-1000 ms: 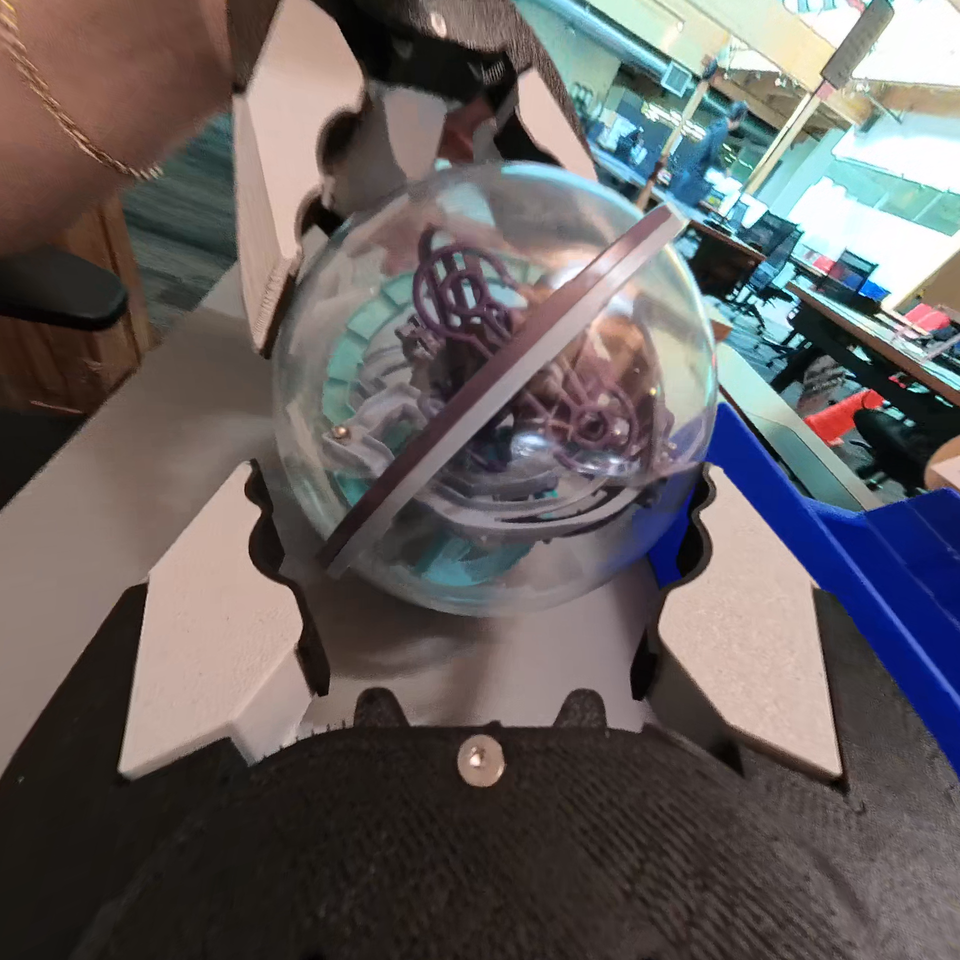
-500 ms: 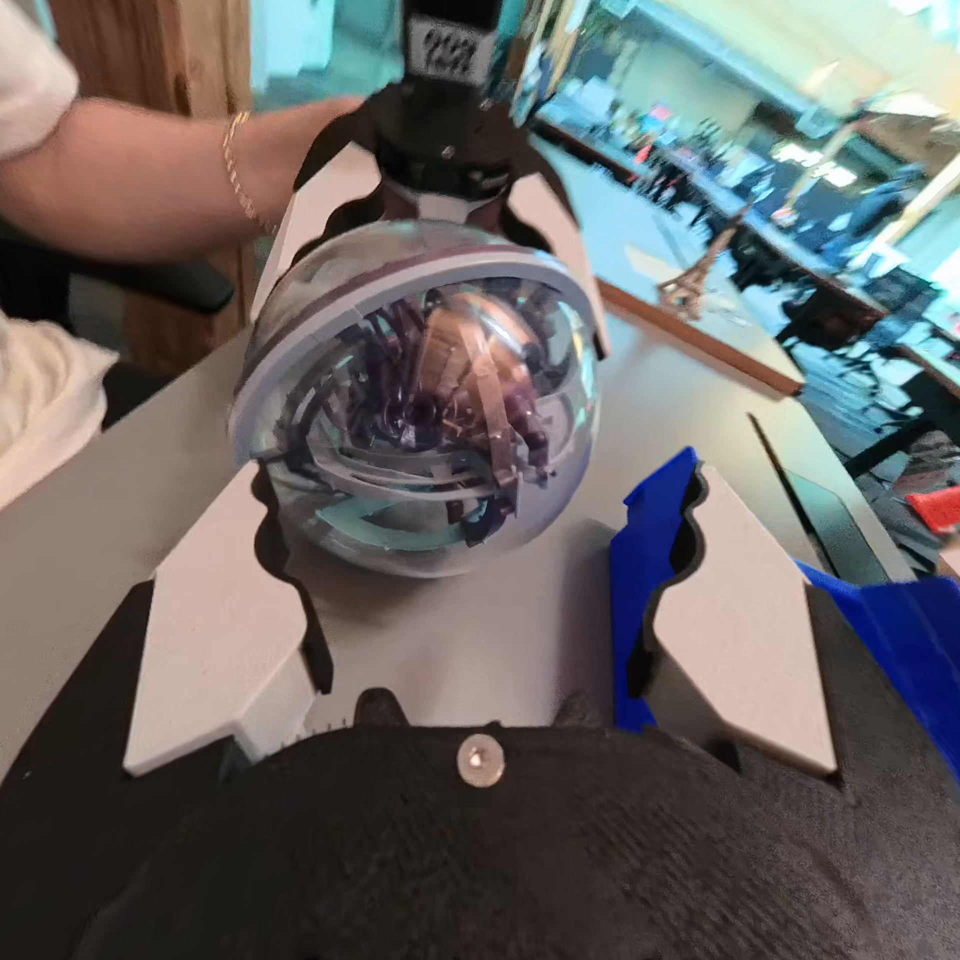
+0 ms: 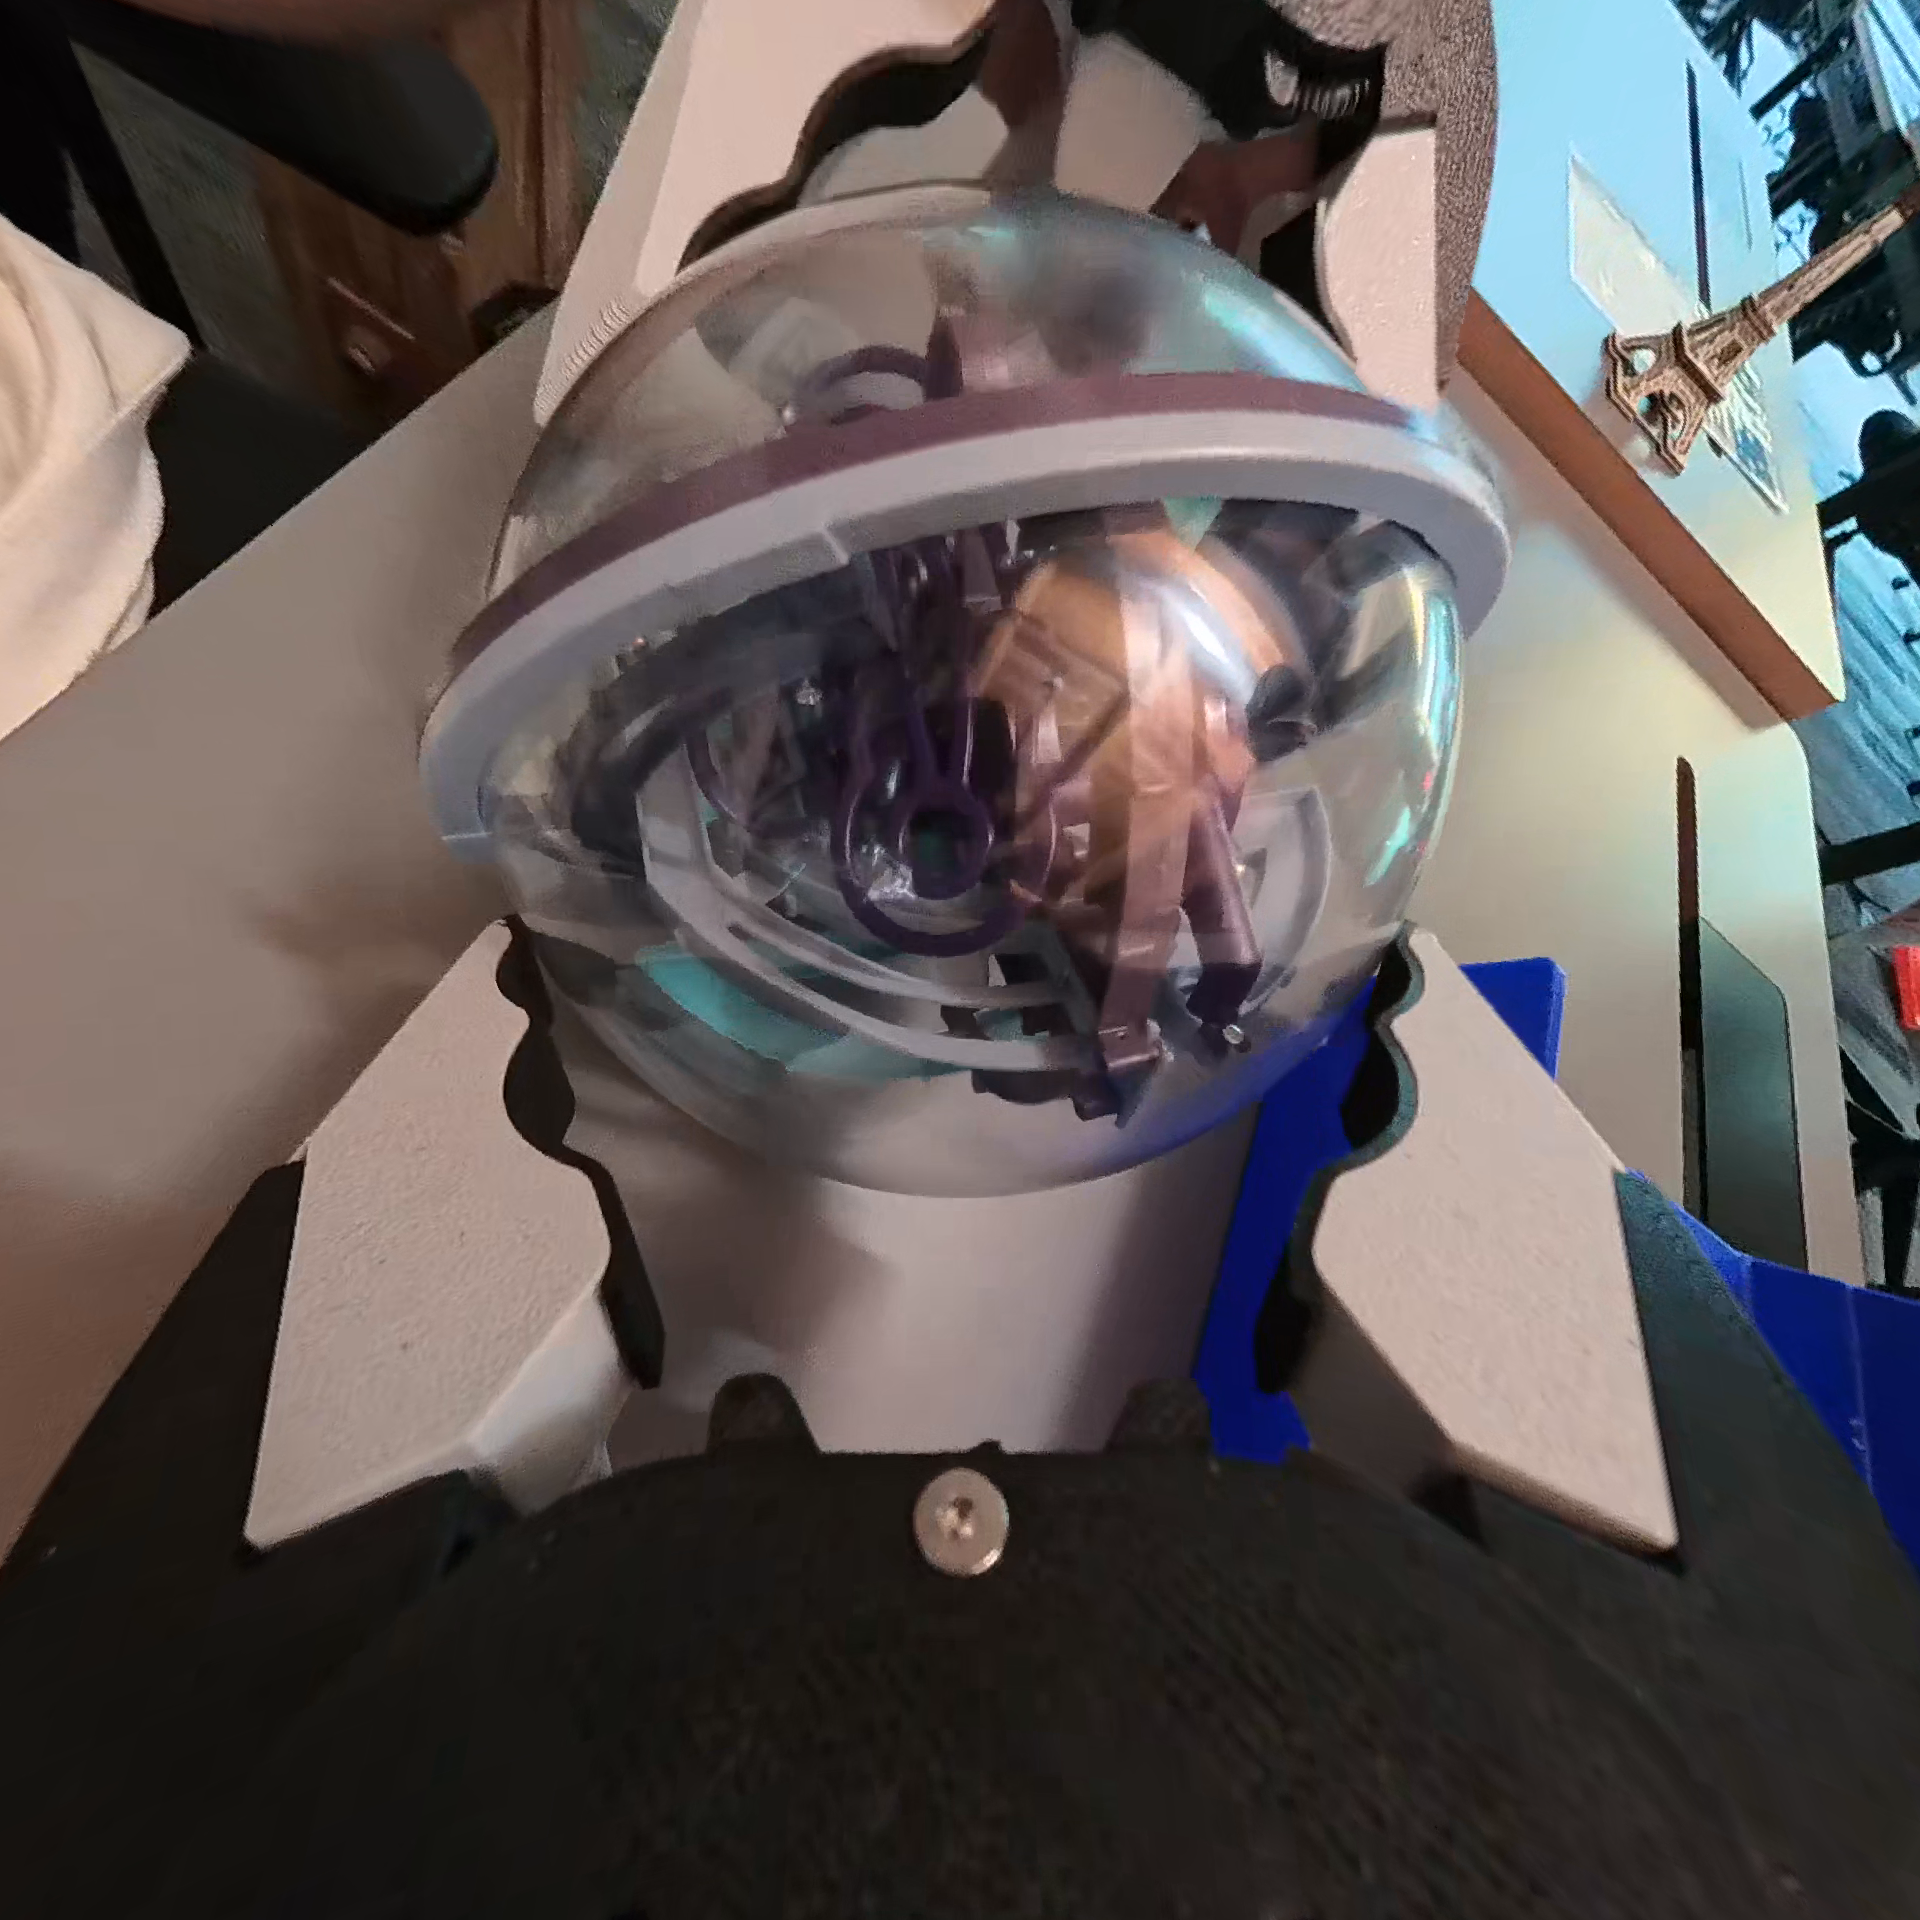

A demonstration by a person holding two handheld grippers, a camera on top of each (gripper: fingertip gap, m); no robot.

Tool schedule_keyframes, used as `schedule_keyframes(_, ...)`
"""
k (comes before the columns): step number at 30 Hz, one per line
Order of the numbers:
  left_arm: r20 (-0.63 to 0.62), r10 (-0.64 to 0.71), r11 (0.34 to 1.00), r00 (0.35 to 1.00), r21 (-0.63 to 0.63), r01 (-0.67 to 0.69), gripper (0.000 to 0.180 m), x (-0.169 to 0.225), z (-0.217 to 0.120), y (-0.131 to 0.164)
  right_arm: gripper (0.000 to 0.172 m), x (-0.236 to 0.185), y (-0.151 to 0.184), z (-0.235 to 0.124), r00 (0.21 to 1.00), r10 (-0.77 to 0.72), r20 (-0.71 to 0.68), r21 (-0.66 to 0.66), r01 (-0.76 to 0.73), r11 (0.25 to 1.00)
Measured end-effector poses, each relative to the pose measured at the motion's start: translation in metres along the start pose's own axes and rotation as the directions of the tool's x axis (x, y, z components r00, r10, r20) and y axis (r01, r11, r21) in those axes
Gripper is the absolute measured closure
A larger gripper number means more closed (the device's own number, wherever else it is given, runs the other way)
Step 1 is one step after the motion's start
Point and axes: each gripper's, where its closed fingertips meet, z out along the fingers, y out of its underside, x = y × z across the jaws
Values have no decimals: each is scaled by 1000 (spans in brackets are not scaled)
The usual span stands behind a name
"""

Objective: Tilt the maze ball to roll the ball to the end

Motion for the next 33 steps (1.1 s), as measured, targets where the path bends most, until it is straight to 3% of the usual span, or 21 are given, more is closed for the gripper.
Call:
schedule_keyframes(6, 58, -145, 967, 988, -202, 153, 27, 7, -9, 18, 22, -3, 0, 0, 1000, -16, -25, -61, 15, 998)
schedule_keyframes(8, 2, -179, 968, 984, -179, 176, 26, 18, -7, 13, 22, -9, 0, 4, 999, -36, -10, -90, 35, 995)
schedule_keyframes(15, -17, -255, 955, 967, -162, 249, 23, 20, -10, 14, 30, -9, 5, 7, 999, -44, -11, -157, 42, 987)
schedule_keyframes(25, -117, -229, 973, 966, -69, 222, 25, 17, -7, 8, 16, -10, -16, 12, 1000, -3, -4, 39, 3, 999)
schedule_keyframes(29, -108, -310, 951, 945, -29, 309, 29, 6, -8, 7, 17, -4, -3, 17, 997, 72, -17, -42, -72, 997)
schedule_keyframes(33, -42, -344, 937, 938, -71, 341, 30, 0, -10, 13, 18, 2, 3, 19, 998, 29, -63, -94, -35, 995)
